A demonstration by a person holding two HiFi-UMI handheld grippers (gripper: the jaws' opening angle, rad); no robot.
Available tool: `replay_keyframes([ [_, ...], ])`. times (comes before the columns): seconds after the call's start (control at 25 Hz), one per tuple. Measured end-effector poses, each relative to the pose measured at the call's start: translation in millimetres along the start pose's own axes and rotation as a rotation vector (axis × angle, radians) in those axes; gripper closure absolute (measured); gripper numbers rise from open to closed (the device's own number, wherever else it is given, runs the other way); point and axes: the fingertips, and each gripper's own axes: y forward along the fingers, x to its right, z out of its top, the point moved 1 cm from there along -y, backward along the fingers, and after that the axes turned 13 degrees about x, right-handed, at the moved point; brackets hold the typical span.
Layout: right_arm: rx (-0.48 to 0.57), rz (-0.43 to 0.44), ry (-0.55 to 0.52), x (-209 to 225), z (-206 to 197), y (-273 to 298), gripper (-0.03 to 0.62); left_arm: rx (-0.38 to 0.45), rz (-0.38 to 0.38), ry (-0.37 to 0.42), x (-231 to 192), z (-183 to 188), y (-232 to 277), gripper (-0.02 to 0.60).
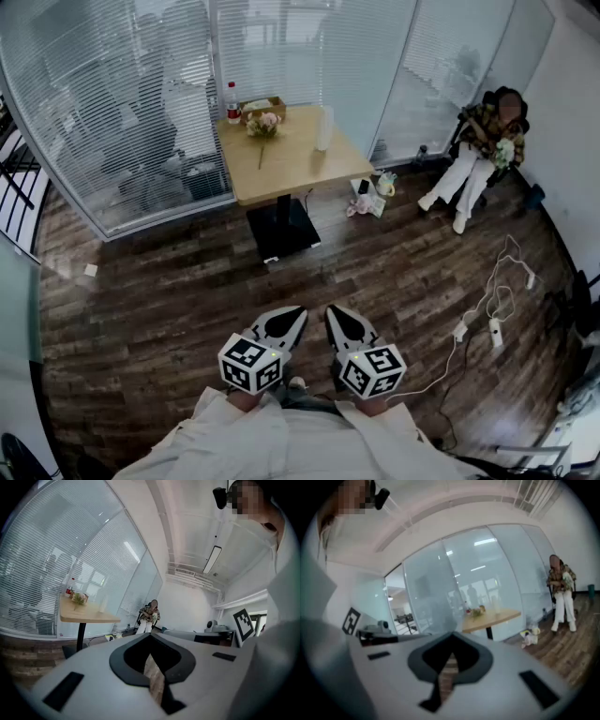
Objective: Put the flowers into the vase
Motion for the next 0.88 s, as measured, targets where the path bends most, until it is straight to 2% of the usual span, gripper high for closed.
replay_keyframes([
  [0.16,-0.009,-0.006,-0.001,2,-3,0,0.581,-0.003,-0.017,0.001,4,-1,2,0.572],
  [0.56,-0.025,0.006,-0.001,7,-1,7,0.582,-0.003,-0.004,-0.019,-3,0,13,0.572],
  [0.88,0.001,0.023,-0.001,17,3,8,0.580,-0.013,-0.008,-0.018,0,-5,25,0.573],
])
